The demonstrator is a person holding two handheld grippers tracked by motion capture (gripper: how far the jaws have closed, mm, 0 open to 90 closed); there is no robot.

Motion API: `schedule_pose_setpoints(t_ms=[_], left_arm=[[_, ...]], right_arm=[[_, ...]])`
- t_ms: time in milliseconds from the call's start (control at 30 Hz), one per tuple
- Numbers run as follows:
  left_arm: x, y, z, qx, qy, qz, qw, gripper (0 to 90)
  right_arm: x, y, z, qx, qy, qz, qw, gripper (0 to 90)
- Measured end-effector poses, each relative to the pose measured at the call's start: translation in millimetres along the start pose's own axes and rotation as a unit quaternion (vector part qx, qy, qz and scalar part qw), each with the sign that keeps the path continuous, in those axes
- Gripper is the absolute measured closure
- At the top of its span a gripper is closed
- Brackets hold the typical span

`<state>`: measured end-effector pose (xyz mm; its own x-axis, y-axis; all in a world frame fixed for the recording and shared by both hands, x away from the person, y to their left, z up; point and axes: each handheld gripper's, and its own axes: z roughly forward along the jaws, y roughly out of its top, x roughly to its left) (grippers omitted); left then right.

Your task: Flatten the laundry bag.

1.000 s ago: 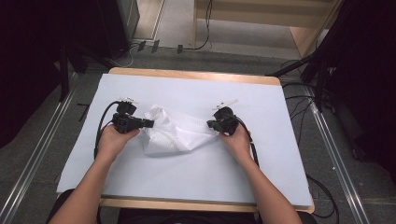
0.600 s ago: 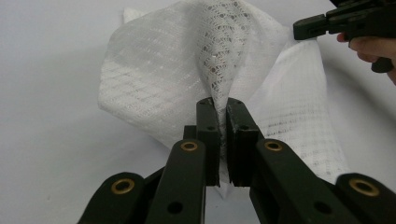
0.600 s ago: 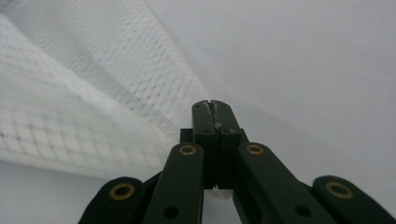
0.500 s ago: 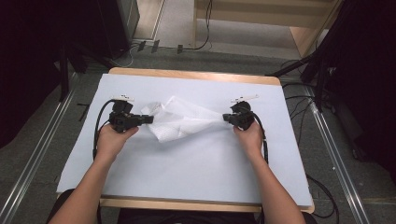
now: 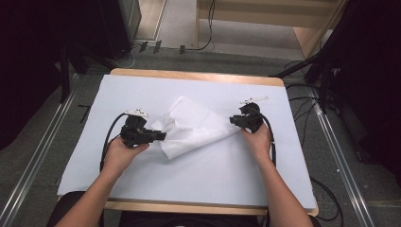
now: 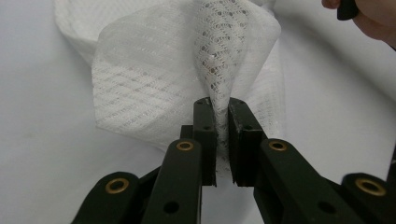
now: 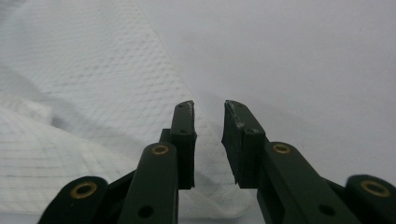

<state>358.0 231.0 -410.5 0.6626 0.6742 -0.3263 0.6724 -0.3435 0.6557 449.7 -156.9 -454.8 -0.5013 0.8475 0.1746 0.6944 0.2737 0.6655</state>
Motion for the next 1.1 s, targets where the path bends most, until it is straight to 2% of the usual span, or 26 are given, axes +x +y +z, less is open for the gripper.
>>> schedule_pose_setpoints(t_ms=[133,233,300,400,533,600,700,767,867,1000,1100], left_arm=[[-2.9,-7.5,9.9,0.023,-0.018,-0.003,0.9996,81.3],[-7.5,-10.7,17.1,0.039,-0.027,0.004,0.9988,79.5],[-9.9,-10.8,19.4,0.045,-0.024,0.011,0.9986,77.3],[-9.7,-8.9,15.7,0.036,-0.031,0.009,0.9988,71.0],[-9.4,-4.7,2.6,0.019,-0.030,0.020,0.9991,62.6],[-8.3,-2.7,-3.0,0.014,-0.037,0.016,0.9991,58.0],[-6.5,-0.1,-12.3,0.005,-0.033,0.016,0.9993,55.7],[-2.9,1.7,-17.8,0.001,-0.025,0.016,0.9995,55.7],[8.1,4.0,-22.0,-0.003,-0.011,0.003,0.9999,55.9],[23.6,8.9,-21.0,-0.004,0.007,-0.009,0.9999,59.7],[34.5,14.2,-17.3,-0.007,0.010,-0.019,0.9997,62.4]], right_arm=[[4.3,0.6,-11.8,-0.007,0.011,-0.006,0.9999,73.4],[8.4,-2.7,-18.3,-0.007,0.013,-0.016,0.9998,75.5],[9.7,-5.4,-20.3,-0.004,0.020,-0.018,0.9996,77.7],[10.8,-6.5,-19.6,0.000,0.027,-0.019,0.9995,80.8],[15.1,-5.2,-18.4,-0.003,0.036,-0.019,0.9991,82.5],[17.8,-4.6,-17.8,-0.004,0.041,-0.023,0.9989,83.4],[22.9,-3.4,-17.4,-0.004,0.050,-0.025,0.9984,84.9],[27.0,-2.4,-16.8,-0.004,0.057,-0.026,0.9981,86.4],[35.0,-0.7,-15.5,-0.002,0.067,-0.031,0.9973,87.5],[48.5,2.4,-12.9,-0.004,0.078,-0.048,0.9957,88.2],[58.5,4.7,-10.1,-0.002,0.086,-0.059,0.9945,87.8]])
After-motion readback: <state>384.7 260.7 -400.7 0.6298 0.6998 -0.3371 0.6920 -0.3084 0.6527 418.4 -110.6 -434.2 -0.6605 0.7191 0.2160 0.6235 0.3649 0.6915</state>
